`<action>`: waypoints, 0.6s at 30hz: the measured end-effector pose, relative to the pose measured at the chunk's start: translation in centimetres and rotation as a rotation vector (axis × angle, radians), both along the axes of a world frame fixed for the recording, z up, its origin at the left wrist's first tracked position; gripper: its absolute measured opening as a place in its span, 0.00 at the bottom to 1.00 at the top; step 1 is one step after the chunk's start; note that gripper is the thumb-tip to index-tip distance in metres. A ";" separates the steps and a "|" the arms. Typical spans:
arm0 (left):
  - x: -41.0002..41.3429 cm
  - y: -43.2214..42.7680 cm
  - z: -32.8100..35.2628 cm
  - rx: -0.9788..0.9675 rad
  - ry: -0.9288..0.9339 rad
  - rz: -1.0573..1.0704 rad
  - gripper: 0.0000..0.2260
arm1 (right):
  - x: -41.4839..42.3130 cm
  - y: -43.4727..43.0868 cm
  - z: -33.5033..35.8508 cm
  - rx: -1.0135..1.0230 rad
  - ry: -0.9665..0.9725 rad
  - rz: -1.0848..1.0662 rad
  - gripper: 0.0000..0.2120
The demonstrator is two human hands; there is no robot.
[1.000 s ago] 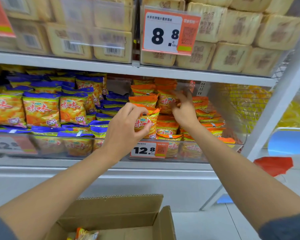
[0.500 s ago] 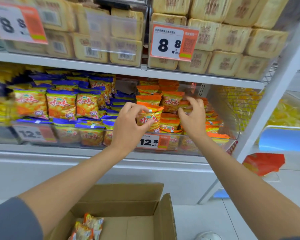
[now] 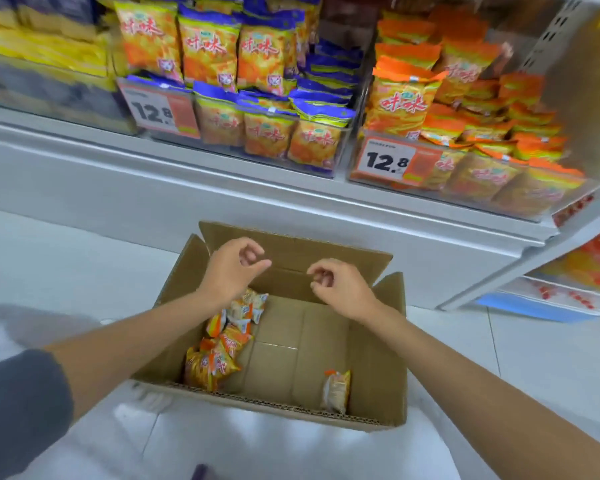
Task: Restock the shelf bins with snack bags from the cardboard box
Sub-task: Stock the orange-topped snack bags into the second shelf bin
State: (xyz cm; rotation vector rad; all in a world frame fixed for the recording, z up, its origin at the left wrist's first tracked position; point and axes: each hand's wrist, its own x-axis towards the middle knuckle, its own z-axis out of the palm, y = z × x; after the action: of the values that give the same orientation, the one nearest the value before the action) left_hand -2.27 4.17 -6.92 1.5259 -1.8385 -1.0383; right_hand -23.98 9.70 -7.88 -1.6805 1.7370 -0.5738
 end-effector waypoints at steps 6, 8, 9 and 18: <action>3.8 1.0 -5.8 0.208 -0.068 0.115 0.07 | 4.2 -2.6 -10.8 0.295 -0.079 0.048 0.14; 4.7 1.4 -7.2 0.253 -0.070 0.170 0.06 | 6.1 -3.7 -13.3 0.335 -0.109 0.053 0.14; 5.2 1.6 -7.8 0.271 -0.070 0.202 0.06 | 7.1 -4.2 -14.3 0.352 -0.122 0.050 0.15; 6.1 1.9 -9.8 0.396 -0.083 0.265 0.10 | 10.9 -5.7 -18.5 0.354 -0.140 0.054 0.07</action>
State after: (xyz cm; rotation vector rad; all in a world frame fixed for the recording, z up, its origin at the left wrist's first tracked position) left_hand 3.84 6.06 -16.70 2.0052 -1.4841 -1.2753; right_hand -13.09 3.99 -26.39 -1.3997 1.5807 -0.3265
